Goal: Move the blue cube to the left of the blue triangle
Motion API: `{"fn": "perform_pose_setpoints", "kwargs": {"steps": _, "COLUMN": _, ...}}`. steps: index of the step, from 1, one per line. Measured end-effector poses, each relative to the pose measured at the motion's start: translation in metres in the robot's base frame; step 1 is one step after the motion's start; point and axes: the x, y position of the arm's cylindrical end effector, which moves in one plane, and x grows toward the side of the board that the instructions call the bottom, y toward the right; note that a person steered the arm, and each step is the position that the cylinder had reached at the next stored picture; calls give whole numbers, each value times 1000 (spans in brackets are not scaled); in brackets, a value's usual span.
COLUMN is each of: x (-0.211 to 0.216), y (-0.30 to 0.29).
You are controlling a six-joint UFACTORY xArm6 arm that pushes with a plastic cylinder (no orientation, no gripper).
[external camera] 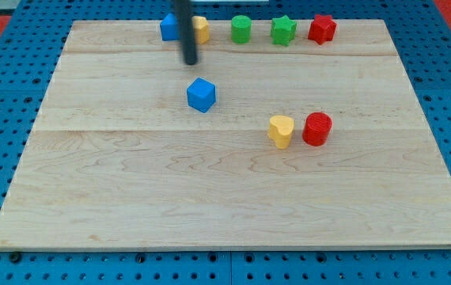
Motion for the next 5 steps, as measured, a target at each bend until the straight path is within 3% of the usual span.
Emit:
{"fn": "perform_pose_setpoints", "kwargs": {"steps": 1, "x": 76, "y": 4}}
{"fn": "perform_pose_setpoints", "kwargs": {"steps": 2, "x": 59, "y": -104}}
{"fn": "perform_pose_setpoints", "kwargs": {"steps": 3, "x": 33, "y": -117}}
{"fn": "perform_pose_setpoints", "kwargs": {"steps": 4, "x": 28, "y": -21}}
{"fn": "perform_pose_setpoints", "kwargs": {"steps": 5, "x": 118, "y": -13}}
